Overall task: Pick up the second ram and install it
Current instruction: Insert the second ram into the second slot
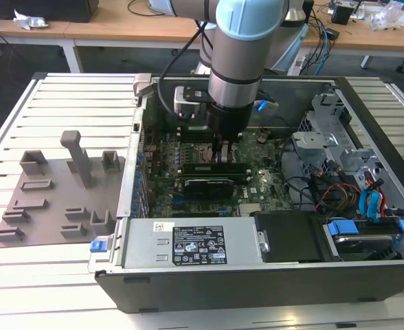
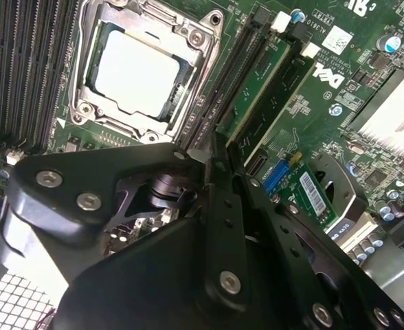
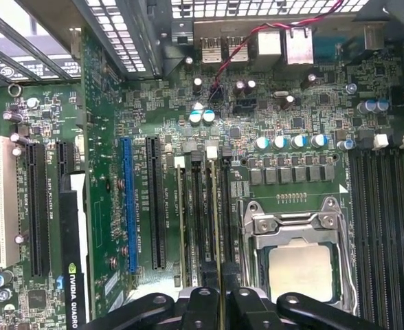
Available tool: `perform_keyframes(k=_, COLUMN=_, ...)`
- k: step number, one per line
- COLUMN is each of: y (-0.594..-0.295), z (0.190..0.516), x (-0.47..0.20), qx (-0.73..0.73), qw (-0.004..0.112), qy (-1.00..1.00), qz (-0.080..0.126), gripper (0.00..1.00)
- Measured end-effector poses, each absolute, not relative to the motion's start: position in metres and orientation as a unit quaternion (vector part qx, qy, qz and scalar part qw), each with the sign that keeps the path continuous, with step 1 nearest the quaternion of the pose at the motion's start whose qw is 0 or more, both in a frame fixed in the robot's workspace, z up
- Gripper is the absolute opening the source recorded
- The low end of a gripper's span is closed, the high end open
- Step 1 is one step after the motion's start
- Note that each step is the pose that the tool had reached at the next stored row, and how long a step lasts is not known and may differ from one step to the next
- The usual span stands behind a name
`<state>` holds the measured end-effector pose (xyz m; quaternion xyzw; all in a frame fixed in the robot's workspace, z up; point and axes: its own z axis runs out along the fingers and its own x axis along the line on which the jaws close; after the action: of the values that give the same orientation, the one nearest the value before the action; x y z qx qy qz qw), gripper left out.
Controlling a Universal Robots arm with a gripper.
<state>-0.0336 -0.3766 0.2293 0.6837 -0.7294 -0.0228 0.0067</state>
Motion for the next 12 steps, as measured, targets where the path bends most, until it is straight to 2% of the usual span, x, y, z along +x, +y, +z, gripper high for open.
perform_keyframes(k=12, y=-0.3765, z=0.2237, x=-0.0329, qx=0.684, qw=0.008, qy=-0.729, qz=-0.024, gripper=0.13)
